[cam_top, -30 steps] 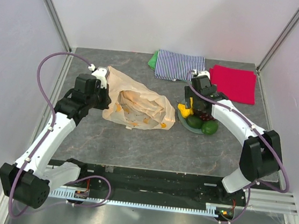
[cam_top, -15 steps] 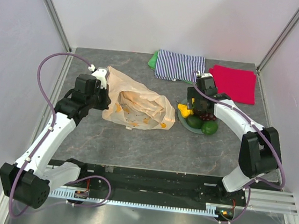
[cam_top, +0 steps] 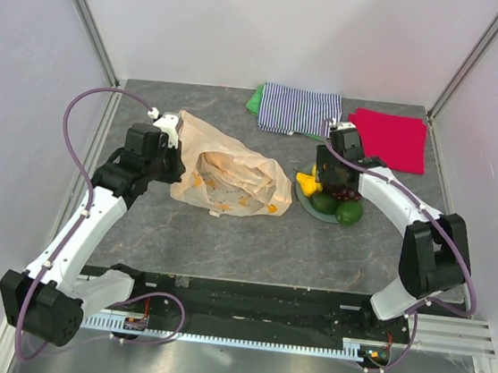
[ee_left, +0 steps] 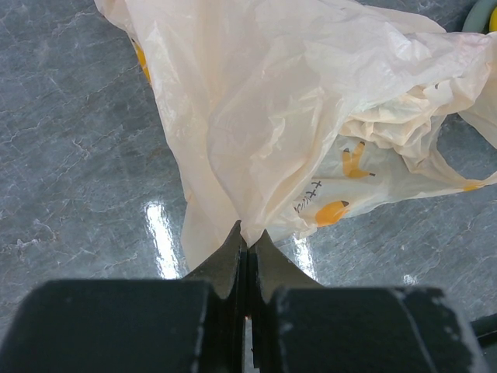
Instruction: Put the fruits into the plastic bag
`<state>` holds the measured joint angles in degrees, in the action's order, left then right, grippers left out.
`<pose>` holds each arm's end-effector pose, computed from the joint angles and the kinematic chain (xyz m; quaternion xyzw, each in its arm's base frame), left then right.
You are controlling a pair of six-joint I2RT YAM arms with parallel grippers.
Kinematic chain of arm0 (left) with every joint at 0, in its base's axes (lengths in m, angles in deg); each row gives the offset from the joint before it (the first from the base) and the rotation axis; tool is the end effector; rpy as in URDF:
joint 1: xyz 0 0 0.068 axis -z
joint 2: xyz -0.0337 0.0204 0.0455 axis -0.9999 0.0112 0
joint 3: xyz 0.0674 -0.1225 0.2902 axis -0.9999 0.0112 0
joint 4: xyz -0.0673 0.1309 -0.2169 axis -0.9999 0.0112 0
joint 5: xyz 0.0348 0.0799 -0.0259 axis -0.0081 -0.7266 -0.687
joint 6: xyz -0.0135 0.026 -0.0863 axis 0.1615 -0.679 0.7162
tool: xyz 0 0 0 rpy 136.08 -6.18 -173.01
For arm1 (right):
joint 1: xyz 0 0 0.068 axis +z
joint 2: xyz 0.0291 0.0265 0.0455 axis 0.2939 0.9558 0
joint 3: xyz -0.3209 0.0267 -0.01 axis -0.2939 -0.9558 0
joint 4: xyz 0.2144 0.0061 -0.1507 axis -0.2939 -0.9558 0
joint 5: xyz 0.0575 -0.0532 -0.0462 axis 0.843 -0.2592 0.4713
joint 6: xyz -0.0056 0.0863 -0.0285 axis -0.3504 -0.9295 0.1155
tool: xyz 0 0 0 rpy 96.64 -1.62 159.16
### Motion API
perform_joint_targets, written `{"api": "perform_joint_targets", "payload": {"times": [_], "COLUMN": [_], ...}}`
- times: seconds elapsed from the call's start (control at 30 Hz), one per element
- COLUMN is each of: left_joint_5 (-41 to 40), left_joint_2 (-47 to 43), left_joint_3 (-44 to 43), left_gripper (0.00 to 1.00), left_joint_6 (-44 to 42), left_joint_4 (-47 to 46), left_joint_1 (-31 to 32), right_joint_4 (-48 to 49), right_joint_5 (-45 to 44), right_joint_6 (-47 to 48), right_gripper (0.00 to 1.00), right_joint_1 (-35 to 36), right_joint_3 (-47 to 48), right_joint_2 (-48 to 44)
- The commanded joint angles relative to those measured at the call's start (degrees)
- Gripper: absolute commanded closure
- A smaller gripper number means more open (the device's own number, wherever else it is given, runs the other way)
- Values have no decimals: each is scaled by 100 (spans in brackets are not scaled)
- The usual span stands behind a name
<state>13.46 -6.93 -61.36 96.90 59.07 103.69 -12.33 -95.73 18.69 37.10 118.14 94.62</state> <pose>0.2286 -0.0639 0.3332 0.0626 0.8939 -0.1149 0.4288 0.3625 0.1121 0.2520 -0.0326 0.9357 -0.0147 0.3510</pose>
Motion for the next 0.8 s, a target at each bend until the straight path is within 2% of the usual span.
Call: {"api": "perform_joint_targets", "payload": {"times": [0.0, 0.13, 0.2, 0.27, 0.3, 0.33, 0.4, 0.47, 0.5, 0.6, 0.67, 0.77], "left_joint_5": [146, 269, 313, 357, 383, 409, 427, 480, 489, 515, 576, 830], "left_joint_2": [-11, -11, -20, -37, -29, -28, -20, -20, -20, -46, -63, -116], "left_joint_3": [-4, -4, -4, -4, -4, -4, -4, 4, 4, 4, -4, -4], "left_gripper": [99, 98, 98, 98, 98, 98, 98, 98, 98, 98, 98, 98], "left_joint_6": [-245, -245, -245, -254, -254, -245, -254, -254, -254, -245, -245, -210], "left_joint_4": [-129, -137, -146, -155, -164, -181, -173, -182, -190, -199, -208, -286], "left_joint_1": [-26, -26, -26, -26, -26, -26, -26, -26, -26, -35, -35, -35], "right_joint_4": [125, 299, 1001, 1798, 2012, 2197, 2602, 2813, 2884, 3217, 3498, 3701], "right_joint_5": [113, 297, 691, 1296, 2013, 2359, 3088, 3346, 3478, 3566, 3558, 3006], "right_joint_6": [-33, 54, 81, 63, 46, 37, 168, 317, 353, 205, 99, 20], "right_gripper": [45, 49, 50, 50, 49, 49, 50, 51, 51, 53, 53, 55], "right_joint_1": [-24, 3, 29, 38, 90, 143, 545, 959, 1413, 2083, 2270, 2560], "right_joint_3": [-45, -106, -562, -1088, -1213, -1388, -1495, -1548, -1557, -1531, -1496, -1364], "right_joint_2": [-455, -1148, -1891, -2325, -2571, -2625, -2600, -2477, -2320, -1908, -1643, -1151]}}
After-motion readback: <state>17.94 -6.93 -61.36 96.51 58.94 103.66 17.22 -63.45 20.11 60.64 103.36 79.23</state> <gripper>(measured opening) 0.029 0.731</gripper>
